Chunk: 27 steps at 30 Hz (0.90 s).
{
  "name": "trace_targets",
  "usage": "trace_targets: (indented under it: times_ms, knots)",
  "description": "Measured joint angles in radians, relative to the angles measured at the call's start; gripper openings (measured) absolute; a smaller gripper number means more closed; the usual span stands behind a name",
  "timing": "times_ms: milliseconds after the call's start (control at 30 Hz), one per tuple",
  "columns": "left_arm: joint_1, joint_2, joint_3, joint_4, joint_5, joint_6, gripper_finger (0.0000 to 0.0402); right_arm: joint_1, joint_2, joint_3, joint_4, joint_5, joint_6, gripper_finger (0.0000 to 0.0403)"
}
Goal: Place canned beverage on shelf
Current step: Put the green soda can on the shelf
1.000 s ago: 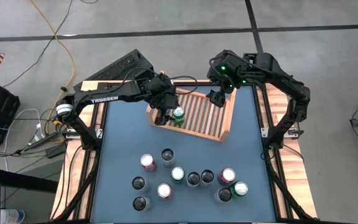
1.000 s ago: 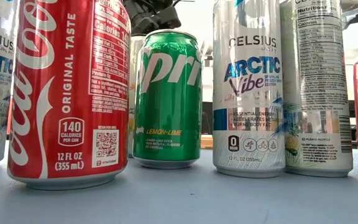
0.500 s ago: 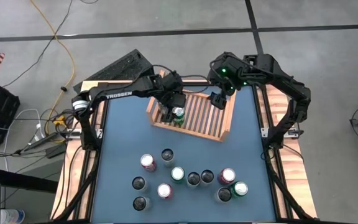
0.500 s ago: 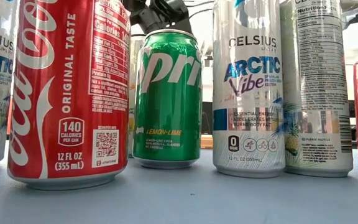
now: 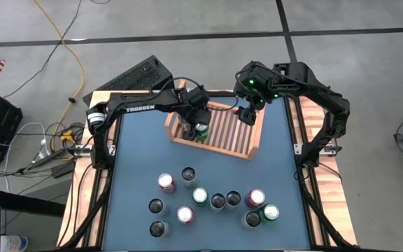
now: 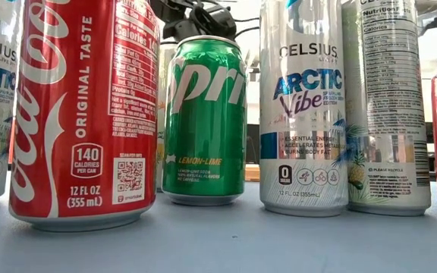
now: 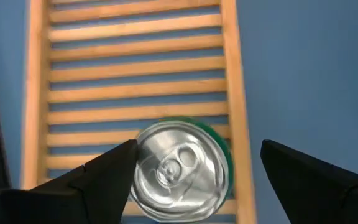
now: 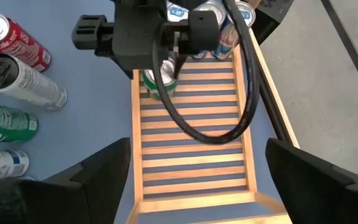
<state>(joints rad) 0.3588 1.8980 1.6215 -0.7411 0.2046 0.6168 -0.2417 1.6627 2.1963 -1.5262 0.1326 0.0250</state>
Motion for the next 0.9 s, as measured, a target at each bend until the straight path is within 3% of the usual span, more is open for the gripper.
trace_targets:
  times_ms: [600, 900]
  knots:
    - [-0.013, 0.006, 0.002, -0.017, -0.035, -0.028, 0.0325, 0.0, 0.0, 0.0, -0.014, -0.002, -0.008, 0.0359]
    - [-0.026, 0.007, 0.134, -0.093, -0.081, -0.044, 0.0323, 0.003, 0.0, 0.0, -0.014, -0.003, -0.01, 0.0359]
